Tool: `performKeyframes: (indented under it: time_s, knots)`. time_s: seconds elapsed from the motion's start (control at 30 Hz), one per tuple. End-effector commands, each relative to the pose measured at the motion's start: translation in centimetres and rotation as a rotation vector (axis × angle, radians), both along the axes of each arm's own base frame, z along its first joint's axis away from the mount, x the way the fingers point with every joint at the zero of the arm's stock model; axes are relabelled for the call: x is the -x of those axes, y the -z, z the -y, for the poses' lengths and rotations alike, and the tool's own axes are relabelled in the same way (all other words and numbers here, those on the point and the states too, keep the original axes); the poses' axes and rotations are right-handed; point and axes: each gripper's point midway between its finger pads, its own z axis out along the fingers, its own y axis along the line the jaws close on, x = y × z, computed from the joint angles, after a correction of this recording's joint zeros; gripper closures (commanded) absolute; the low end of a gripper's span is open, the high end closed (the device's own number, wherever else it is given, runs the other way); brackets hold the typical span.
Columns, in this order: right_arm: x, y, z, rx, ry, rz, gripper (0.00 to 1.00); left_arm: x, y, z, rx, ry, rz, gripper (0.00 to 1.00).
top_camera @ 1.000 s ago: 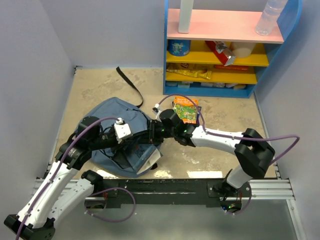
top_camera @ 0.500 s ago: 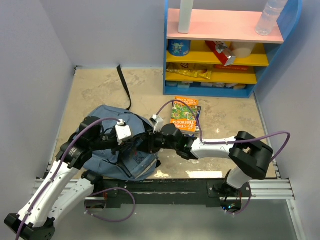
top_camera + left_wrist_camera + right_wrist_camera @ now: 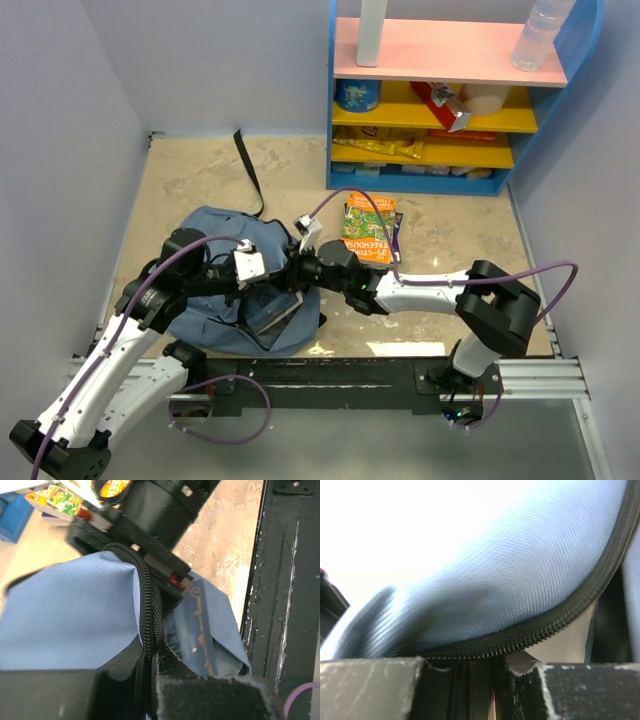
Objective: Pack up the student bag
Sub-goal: Place the book in the student bag.
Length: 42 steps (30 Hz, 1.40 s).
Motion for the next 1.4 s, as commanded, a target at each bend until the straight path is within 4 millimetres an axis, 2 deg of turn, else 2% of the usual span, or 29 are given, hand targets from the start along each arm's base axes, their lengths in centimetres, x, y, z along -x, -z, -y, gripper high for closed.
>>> performKeyframes:
  time_s: [0.0, 0.1, 0.13, 0.2, 0.23, 0.27, 0.3, 0.37, 0.4, 0.43, 0.47, 0.5, 0.53, 0.57, 0.6, 0.63, 0.7, 0.77, 0.8, 0.9, 0.93, 0.97, 1.0, 1.03, 1.1, 1.17, 1.23, 1.33, 1.37]
  knots:
    - [-3.0, -14.2, -1.7, -0.406, 0.079, 0.204, 1.0, 1.5, -3.7, 1.7, 0.105, 0.145, 0.077, 1.0]
    - [-2.5, -14.6, -2.4, -0.469, 0.042, 0.165, 1.0, 1.8, -3.5, 1.7, 0.104, 0.16, 0.075, 1.0]
    - [-2.7, -12.7, -3.3, -0.425, 0.031, 0.137, 1.0, 1.9, -3.5, 1.7, 0.106, 0.167, 0.078, 1.0]
    - [-2.2, -11.4, -4.4, -0.424, -0.003, 0.096, 1.0, 2.1, -3.3, 1.8, 0.106, 0.175, 0.076, 1.0]
    - [-2.2, -9.4, -5.4, -0.423, -0.019, 0.038, 0.95, 2.1, -3.3, 1.8, 0.11, 0.179, 0.076, 1.0]
    - [-1.5, -8.4, -6.3, -0.417, -0.072, 0.011, 0.91, 2.2, -3.2, 1.8, 0.112, 0.18, 0.073, 1.0]
    - [-1.8, -7.8, -7.3, -0.395, -0.085, -0.014, 0.87, 2.1, -3.2, 1.9, 0.115, 0.182, 0.072, 1.0]
    - [-1.8, -4.9, -8.5, -0.307, -0.095, -0.046, 0.55, 2.1, -3.4, 2.0, 0.117, 0.184, 0.07, 1.0]
    - [-2.0, -3.3, -8.5, -0.229, -0.076, -0.073, 0.43, 2.1, -3.3, 1.9, 0.113, 0.182, 0.066, 1.0]
    - [-2.2, -2.4, -8.3, -0.181, -0.069, -0.06, 0.25, 2.2, -3.2, 1.9, 0.109, 0.184, 0.066, 1.0]
    - [-2.2, -2.7, -7.7, -0.161, -0.057, -0.048, 0.18, 2.2, -3.3, 1.8, 0.106, 0.183, 0.069, 1.0]
    - [-2.3, -1.2, -6.7, -0.099, -0.024, -0.062, 0.12, 2.2, -3.0, 1.8, 0.097, 0.187, 0.071, 1.0]
    - [-2.5, -0.8, -5.9, -0.054, -0.014, -0.025, 0.01, 2.2, -3.0, 1.7, 0.094, 0.188, 0.072, 1.0]
    - [-2.7, -1.9, -5.0, -0.034, 0.009, 0.009, 0.01, 2.1, -2.7, 1.7, 0.091, 0.187, 0.07, 1.0]
    - [-3.1, 0.2, -3.5, 0.082, 0.043, 0.023, 0.01, 2.1, -2.7, 1.7, 0.09, 0.187, 0.068, 1.0]
    - [-3.8, 0.8, -2.3, 0.139, 0.095, 0.042, 0.01, 2.1, -2.8, 1.7, 0.092, 0.188, 0.072, 1.0]
    - [-4.3, 1.0, -0.1, 0.188, 0.159, 0.077, 0.02, 2.0, -2.7, 1.8, 0.091, 0.189, 0.069, 1.0]
    - [-4.9, 1.2, 0.8, 0.212, 0.202, 0.115, 0.05, 1.9, -2.7, 1.9, 0.092, 0.192, 0.068, 1.0]
    - [-5.0, 1.7, 1.0, 0.231, 0.206, 0.116, 0.07, 1.9, -2.7, 1.9, 0.092, 0.194, 0.063, 1.0]
    - [-5.3, 1.9, 0.5, 0.214, 0.207, 0.133, 0.24, 1.9, -3.1, 2.0, 0.093, 0.203, 0.07, 1.0]
    - [-5.3, 2.6, 0.3, 0.217, 0.196, 0.131, 0.4, 1.9, -3.3, 2.0, 0.093, 0.207, 0.077, 1.0]
    - [-5.0, 3.0, -0.1, 0.214, 0.177, 0.126, 0.47, 1.9, -3.2, 2.0, 0.087, 0.208, 0.072, 1.0]
    - [-4.9, 3.2, -0.4, 0.207, 0.169, 0.124, 0.65, 1.9, -3.3, 2.0, 0.083, 0.212, 0.078, 1.0]
    - [-4.8, 4.0, -0.7, 0.218, 0.162, 0.117, 0.71, 1.9, -3.4, 2.0, 0.085, 0.215, 0.078, 1.0]
    - [-3.9, 4.7, -1.4, 0.218, 0.138, 0.111, 0.8, 1.8, -3.5, 2.0, 0.085, 0.217, 0.081, 1.0]
    - [-3.3, 5.9, -1.7, 0.237, 0.129, 0.094, 0.82, 1.7, -4.0, 2.2, 0.094, 0.22, 0.093, 1.0]
    - [-3.2, 6.5, -1.5, 0.234, 0.146, 0.071, 0.9, 1.5, -4.5, 2.4, 0.105, 0.224, 0.105, 1.0]
    - [-2.7, 7.4, -1.9, 0.213, 0.131, 0.037, 0.94, 1.6, -5.3, 2.6, 0.123, 0.239, 0.122, 1.0]
    - [-2.6, 7.9, -2.7, 0.215, 0.12, 0.029, 0.95, 1.5, -5.5, 2.7, 0.13, 0.244, 0.127, 1.0]
